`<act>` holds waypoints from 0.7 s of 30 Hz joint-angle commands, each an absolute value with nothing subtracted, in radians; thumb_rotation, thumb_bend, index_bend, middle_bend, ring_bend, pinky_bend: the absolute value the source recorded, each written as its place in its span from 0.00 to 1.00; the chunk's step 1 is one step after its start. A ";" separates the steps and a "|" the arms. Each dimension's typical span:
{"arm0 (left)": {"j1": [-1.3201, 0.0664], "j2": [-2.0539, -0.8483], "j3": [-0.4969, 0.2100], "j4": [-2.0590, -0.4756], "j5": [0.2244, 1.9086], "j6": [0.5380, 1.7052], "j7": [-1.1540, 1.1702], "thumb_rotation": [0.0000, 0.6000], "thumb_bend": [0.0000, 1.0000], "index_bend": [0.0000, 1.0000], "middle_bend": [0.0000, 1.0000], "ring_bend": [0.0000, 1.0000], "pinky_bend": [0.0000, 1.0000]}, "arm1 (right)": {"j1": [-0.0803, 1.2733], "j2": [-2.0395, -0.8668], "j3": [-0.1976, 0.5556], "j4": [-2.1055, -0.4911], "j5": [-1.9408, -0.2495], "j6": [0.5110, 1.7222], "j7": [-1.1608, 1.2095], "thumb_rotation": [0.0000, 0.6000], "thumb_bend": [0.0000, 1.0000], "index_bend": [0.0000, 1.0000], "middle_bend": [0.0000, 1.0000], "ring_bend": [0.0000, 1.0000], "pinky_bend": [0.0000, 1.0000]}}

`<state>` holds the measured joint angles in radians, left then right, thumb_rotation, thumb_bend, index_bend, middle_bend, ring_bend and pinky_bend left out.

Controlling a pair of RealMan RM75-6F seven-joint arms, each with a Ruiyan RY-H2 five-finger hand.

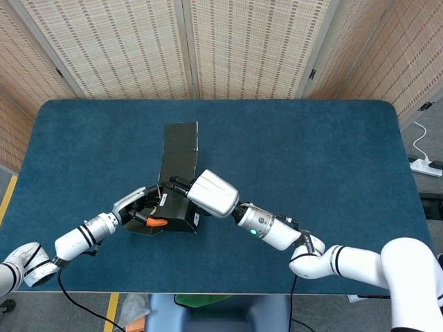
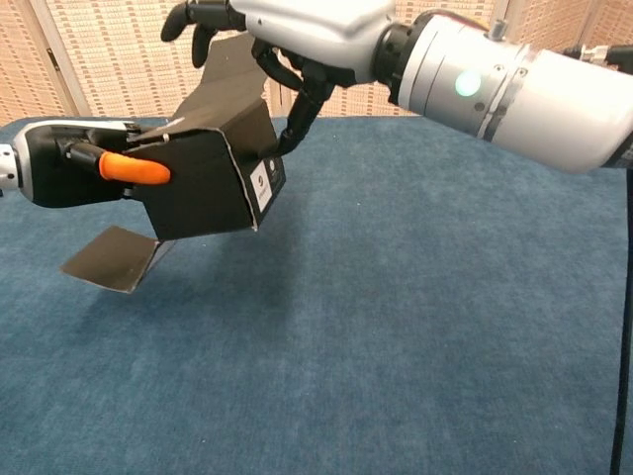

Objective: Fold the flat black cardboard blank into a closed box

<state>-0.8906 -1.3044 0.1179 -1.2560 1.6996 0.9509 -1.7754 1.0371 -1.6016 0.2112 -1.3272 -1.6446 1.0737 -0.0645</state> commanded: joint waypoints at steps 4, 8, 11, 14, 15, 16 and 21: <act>-0.889 -1.360 0.120 -1.222 1.678 0.924 -1.663 1.00 0.20 0.21 0.25 0.50 0.49 | 1.037 -1.675 0.170 -1.237 -1.688 1.114 -0.067 1.00 0.00 0.30 0.35 0.78 1.00; -0.880 -1.408 0.115 -1.198 1.653 0.902 -1.554 1.00 0.20 0.20 0.24 0.50 0.49 | 1.025 -1.732 0.137 -1.171 -1.707 1.138 -0.070 1.00 0.00 0.34 0.37 0.79 1.00; -0.869 -1.449 0.103 -1.181 1.620 0.879 -1.429 1.00 0.20 0.20 0.24 0.50 0.49 | 1.009 -1.776 0.111 -1.106 -1.729 1.172 -0.073 1.00 0.00 0.35 0.38 0.79 1.00; -0.862 -1.481 0.087 -1.183 1.583 0.853 -1.314 1.00 0.20 0.20 0.24 0.50 0.49 | 0.995 -1.809 0.095 -1.059 -1.734 1.193 -0.061 1.00 0.01 0.36 0.39 0.80 1.00; -0.861 -1.490 0.082 -1.186 1.571 0.843 -1.277 1.00 0.20 0.20 0.24 0.50 0.49 | 0.991 -1.820 0.089 -1.041 -1.737 1.199 -0.056 1.00 0.02 0.36 0.39 0.80 1.00; -0.859 -1.497 0.078 -1.187 1.563 0.837 -1.247 1.00 0.20 0.20 0.24 0.50 0.49 | 0.987 -1.829 0.085 -1.026 -1.739 1.204 -0.054 1.00 0.02 0.36 0.39 0.80 1.00; -0.839 -1.543 0.050 -1.183 1.505 0.824 -1.042 1.00 0.20 0.20 0.24 0.50 0.49 | 0.960 -1.873 0.049 -0.946 -1.760 1.242 -0.033 1.00 0.04 0.37 0.40 0.80 1.00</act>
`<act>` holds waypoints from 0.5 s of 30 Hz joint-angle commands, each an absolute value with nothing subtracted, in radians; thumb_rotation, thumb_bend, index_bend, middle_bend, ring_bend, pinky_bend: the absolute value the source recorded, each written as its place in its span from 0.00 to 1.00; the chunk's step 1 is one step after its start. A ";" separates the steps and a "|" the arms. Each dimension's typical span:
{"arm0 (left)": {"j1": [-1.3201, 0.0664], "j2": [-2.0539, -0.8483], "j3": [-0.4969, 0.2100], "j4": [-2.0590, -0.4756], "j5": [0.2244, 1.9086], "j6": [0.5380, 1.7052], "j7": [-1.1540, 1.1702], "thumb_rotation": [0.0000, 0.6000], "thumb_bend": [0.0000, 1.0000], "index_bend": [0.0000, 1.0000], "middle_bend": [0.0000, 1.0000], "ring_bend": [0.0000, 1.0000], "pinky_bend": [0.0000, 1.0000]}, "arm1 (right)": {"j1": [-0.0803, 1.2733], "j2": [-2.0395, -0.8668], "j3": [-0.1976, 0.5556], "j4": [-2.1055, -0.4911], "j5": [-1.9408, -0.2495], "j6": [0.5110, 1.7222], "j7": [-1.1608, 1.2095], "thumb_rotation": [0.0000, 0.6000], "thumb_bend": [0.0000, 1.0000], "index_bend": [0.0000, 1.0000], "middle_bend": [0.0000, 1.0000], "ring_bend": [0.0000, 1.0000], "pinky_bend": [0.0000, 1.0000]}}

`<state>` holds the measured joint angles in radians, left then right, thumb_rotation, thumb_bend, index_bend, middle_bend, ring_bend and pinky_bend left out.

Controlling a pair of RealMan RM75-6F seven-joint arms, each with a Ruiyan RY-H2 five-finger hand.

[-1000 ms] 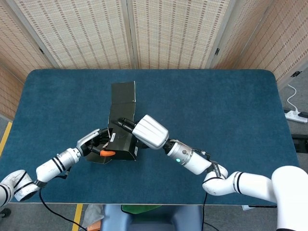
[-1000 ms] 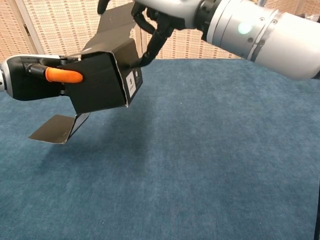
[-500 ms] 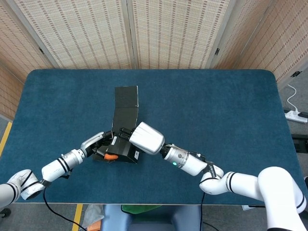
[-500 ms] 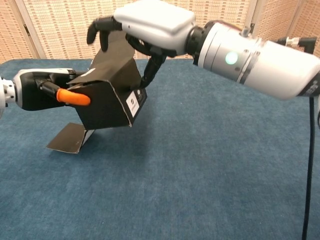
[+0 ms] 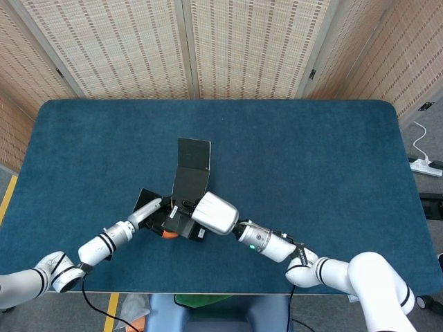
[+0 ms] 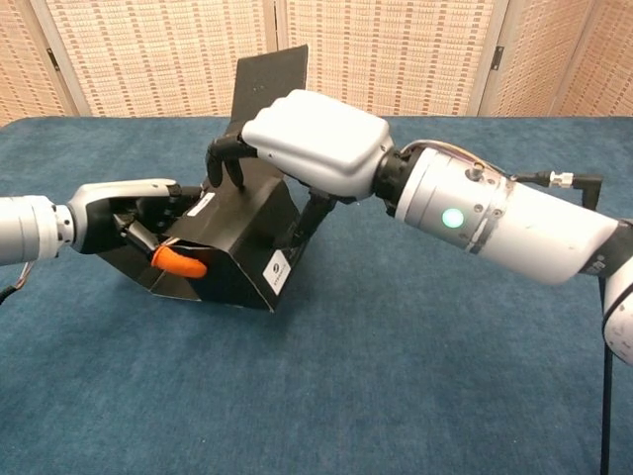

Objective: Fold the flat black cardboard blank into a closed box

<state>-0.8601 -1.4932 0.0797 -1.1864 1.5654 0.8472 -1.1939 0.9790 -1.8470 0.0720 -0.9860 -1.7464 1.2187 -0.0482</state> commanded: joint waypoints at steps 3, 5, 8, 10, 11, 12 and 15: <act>-0.833 -1.555 0.035 -1.193 1.473 0.809 -0.953 1.00 0.20 0.20 0.24 0.50 0.49 | 0.944 -1.888 0.030 -0.910 -1.767 1.254 -0.017 1.00 0.04 0.37 0.40 0.80 1.00; -0.831 -1.559 0.025 -1.199 1.455 0.799 -0.908 1.00 0.20 0.19 0.24 0.50 0.49 | 0.937 -1.896 0.021 -0.889 -1.772 1.263 -0.014 1.00 0.04 0.37 0.40 0.80 1.00; -0.829 -1.561 0.009 -1.216 1.425 0.781 -0.858 1.00 0.20 0.18 0.23 0.50 0.49 | 0.925 -1.910 0.008 -0.855 -1.782 1.278 -0.008 1.00 0.04 0.37 0.39 0.80 1.00; -0.827 -1.563 -0.001 -1.225 1.410 0.771 -0.828 1.00 0.20 0.17 0.23 0.50 0.49 | 0.919 -1.920 -0.002 -0.831 -1.789 1.286 -0.005 1.00 0.04 0.37 0.39 0.80 1.00; -0.827 -1.564 -0.004 -1.228 1.405 0.767 -0.816 1.00 0.20 0.17 0.23 0.50 0.49 | 0.916 -1.925 -0.005 -0.821 -1.791 1.289 -0.005 1.00 0.04 0.37 0.39 0.80 1.00; -0.826 -1.565 -0.008 -1.231 1.399 0.763 -0.801 1.00 0.20 0.17 0.23 0.50 0.49 | 0.913 -1.931 -0.009 -0.807 -1.794 1.293 -0.005 1.00 0.04 0.37 0.39 0.80 1.00; -0.823 -1.567 -0.017 -1.240 1.388 0.752 -0.775 1.00 0.20 0.16 0.23 0.50 0.49 | 0.907 -1.946 -0.018 -0.778 -1.800 1.300 0.003 1.00 0.05 0.37 0.39 0.80 1.00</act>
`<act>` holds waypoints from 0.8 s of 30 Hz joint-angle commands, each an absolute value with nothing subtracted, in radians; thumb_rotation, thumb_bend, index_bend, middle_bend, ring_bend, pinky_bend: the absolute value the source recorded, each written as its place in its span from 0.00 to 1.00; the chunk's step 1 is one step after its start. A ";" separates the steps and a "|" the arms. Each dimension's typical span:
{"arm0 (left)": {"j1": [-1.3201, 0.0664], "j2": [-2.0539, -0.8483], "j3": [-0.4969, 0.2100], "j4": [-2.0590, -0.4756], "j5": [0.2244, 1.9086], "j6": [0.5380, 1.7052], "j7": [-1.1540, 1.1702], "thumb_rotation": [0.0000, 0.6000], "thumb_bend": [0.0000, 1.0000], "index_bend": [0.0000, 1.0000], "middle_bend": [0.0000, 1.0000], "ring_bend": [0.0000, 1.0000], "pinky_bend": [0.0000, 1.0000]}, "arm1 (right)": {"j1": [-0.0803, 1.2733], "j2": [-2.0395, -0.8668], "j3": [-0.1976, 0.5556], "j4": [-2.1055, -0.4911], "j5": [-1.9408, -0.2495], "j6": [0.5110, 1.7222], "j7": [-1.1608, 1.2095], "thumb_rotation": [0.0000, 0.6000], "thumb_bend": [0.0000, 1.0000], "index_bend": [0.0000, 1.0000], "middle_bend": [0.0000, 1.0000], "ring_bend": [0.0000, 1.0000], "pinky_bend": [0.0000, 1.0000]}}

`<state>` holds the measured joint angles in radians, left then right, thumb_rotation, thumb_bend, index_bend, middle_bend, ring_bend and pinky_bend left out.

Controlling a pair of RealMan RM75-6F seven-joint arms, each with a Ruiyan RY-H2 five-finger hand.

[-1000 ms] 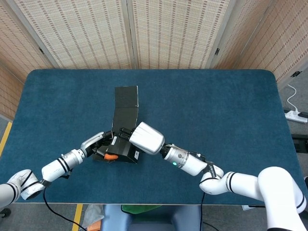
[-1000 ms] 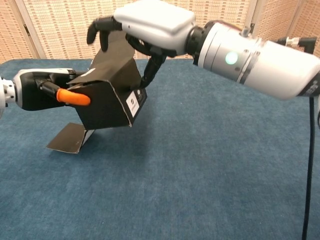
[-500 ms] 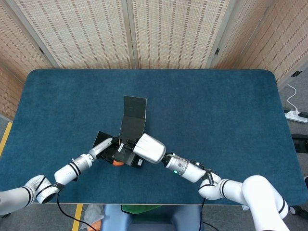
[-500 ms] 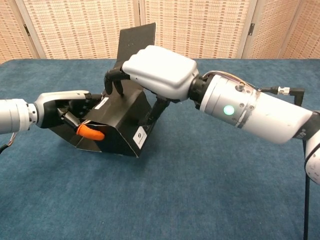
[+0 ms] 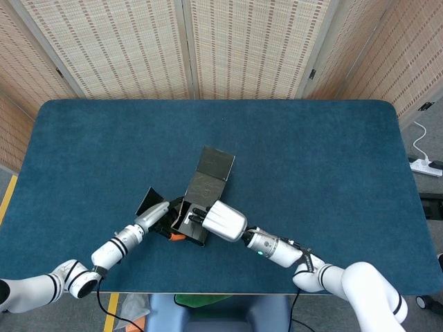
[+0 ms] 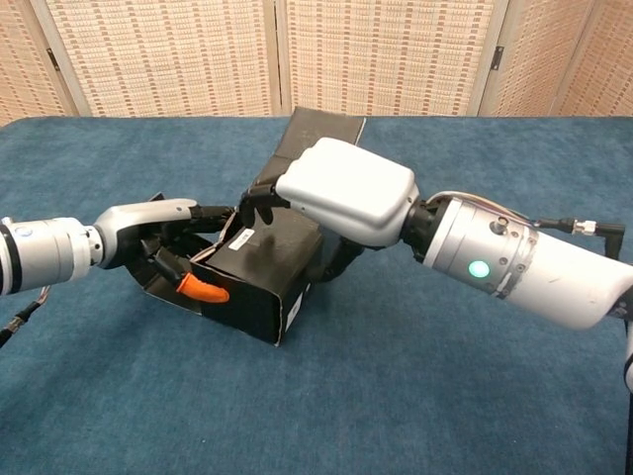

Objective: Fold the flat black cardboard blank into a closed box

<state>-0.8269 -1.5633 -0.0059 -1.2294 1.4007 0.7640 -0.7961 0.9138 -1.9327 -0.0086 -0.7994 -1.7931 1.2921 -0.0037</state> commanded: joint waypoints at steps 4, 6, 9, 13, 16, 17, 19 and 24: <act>-0.817 -1.570 -0.030 -1.243 1.376 0.749 -0.748 1.00 0.20 0.16 0.22 0.50 0.49 | 0.906 -1.960 -0.017 -0.747 -1.806 1.320 0.009 1.00 0.05 0.37 0.38 0.80 1.00; -0.815 -1.568 -0.036 -1.247 1.370 0.744 -0.738 1.00 0.20 0.15 0.22 0.50 0.49 | 0.907 -1.963 -0.018 -0.738 -1.809 1.323 0.012 1.00 0.05 0.37 0.38 0.80 1.00; -0.812 -1.559 -0.043 -1.260 1.370 0.738 -0.736 1.00 0.20 0.13 0.20 0.50 0.49 | 0.911 -1.964 -0.021 -0.728 -1.814 1.323 0.012 1.00 0.06 0.38 0.38 0.80 1.00; -0.808 -1.548 -0.047 -1.273 1.380 0.735 -0.741 1.00 0.20 0.12 0.19 0.50 0.48 | 0.918 -1.956 -0.031 -0.726 -1.823 1.315 0.011 1.00 0.10 0.44 0.39 0.80 1.00; -0.804 -1.545 -0.050 -1.280 1.387 0.738 -0.741 1.00 0.20 0.11 0.19 0.50 0.48 | 0.921 -1.952 -0.034 -0.729 -1.824 1.308 0.003 1.00 0.11 0.49 0.40 0.80 1.00; -0.804 -1.544 -0.050 -1.281 1.389 0.738 -0.740 1.00 0.20 0.11 0.19 0.50 0.48 | 0.922 -1.951 -0.034 -0.730 -1.824 1.306 0.001 1.00 0.12 0.50 0.40 0.80 1.00; -0.803 -1.546 -0.054 -1.282 1.389 0.736 -0.738 1.00 0.20 0.11 0.19 0.50 0.48 | 0.922 -1.951 -0.032 -0.733 -1.821 1.301 -0.002 1.00 0.13 0.51 0.41 0.80 1.00; -0.802 -1.551 -0.060 -1.279 1.389 0.731 -0.731 1.00 0.20 0.14 0.21 0.50 0.48 | 0.925 -1.949 -0.032 -0.738 -1.816 1.287 -0.010 1.00 0.15 0.53 0.42 0.80 1.00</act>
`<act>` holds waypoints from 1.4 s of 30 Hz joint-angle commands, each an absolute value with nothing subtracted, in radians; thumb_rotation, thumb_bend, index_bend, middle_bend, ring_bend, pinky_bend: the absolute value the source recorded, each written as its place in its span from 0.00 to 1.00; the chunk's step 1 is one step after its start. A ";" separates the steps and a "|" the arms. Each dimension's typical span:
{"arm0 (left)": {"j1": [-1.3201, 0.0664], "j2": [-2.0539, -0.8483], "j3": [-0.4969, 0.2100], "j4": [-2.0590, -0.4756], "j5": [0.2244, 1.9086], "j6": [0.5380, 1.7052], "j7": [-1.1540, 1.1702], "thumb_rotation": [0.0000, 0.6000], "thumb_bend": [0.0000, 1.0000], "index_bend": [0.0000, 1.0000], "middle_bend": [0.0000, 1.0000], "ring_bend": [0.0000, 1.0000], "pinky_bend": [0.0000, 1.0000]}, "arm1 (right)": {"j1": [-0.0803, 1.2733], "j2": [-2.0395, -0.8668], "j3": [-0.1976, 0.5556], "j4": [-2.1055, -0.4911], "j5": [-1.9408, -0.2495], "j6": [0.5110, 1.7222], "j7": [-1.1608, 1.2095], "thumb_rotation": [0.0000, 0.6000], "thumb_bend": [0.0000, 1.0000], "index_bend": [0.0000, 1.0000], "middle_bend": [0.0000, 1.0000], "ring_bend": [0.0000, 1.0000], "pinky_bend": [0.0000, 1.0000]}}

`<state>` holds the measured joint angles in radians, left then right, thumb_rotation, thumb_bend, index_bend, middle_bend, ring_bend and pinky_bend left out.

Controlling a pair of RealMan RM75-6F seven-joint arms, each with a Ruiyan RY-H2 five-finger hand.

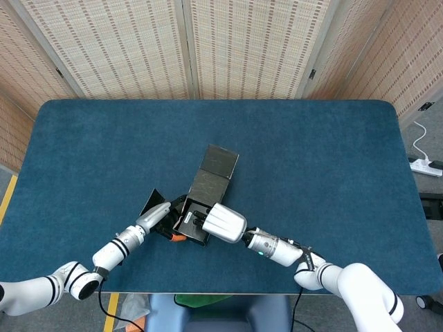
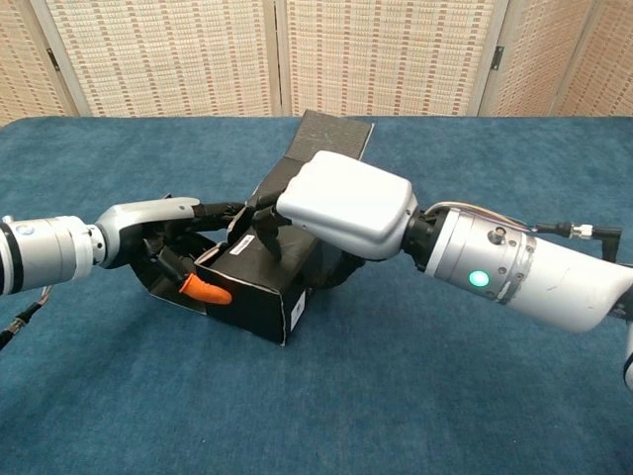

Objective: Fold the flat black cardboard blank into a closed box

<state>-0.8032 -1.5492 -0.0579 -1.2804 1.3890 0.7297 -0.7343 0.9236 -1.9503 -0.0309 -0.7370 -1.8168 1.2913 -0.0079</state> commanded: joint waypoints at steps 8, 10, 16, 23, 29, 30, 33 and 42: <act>-0.791 -1.563 -0.070 -1.275 1.378 0.733 -0.708 1.00 0.20 0.24 0.28 0.50 0.48 | 0.924 -1.937 -0.035 -0.756 -1.813 1.275 -0.022 1.00 0.16 0.53 0.42 0.80 1.00; -0.789 -1.565 -0.073 -1.274 1.374 0.732 -0.703 1.00 0.20 0.25 0.29 0.50 0.49 | 0.923 -1.929 -0.039 -0.764 -1.812 1.265 -0.025 1.00 0.16 0.53 0.42 0.80 1.00; -0.786 -1.568 -0.081 -1.276 1.368 0.728 -0.695 1.00 0.20 0.27 0.32 0.50 0.49 | 0.922 -1.907 -0.047 -0.798 -1.812 1.244 -0.038 1.00 0.17 0.53 0.42 0.80 1.00; -0.782 -1.578 -0.089 -1.272 1.367 0.728 -0.687 1.00 0.20 0.34 0.38 0.52 0.49 | 0.919 -1.889 -0.041 -0.835 -1.802 1.230 -0.053 1.00 0.16 0.54 0.41 0.80 1.00; -0.781 -1.581 -0.092 -1.272 1.369 0.729 -0.683 1.00 0.20 0.37 0.42 0.53 0.49 | 0.918 -1.877 -0.036 -0.855 -1.794 1.216 -0.064 1.00 0.16 0.53 0.40 0.80 1.00; -0.781 -1.581 -0.092 -1.272 1.369 0.728 -0.682 1.00 0.20 0.38 0.42 0.53 0.49 | 0.918 -1.877 -0.036 -0.856 -1.793 1.215 -0.065 1.00 0.16 0.53 0.40 0.80 1.00; -0.780 -1.583 -0.094 -1.271 1.368 0.727 -0.679 1.00 0.20 0.38 0.42 0.53 0.49 | 0.920 -1.870 -0.037 -0.873 -1.787 1.192 -0.073 1.00 0.16 0.53 0.41 0.80 1.00; -0.776 -1.582 -0.104 -1.278 1.353 0.718 -0.671 1.00 0.20 0.38 0.42 0.53 0.49 | 0.949 -1.803 -0.054 -0.973 -1.784 1.085 -0.111 1.00 0.16 0.66 0.57 0.80 1.00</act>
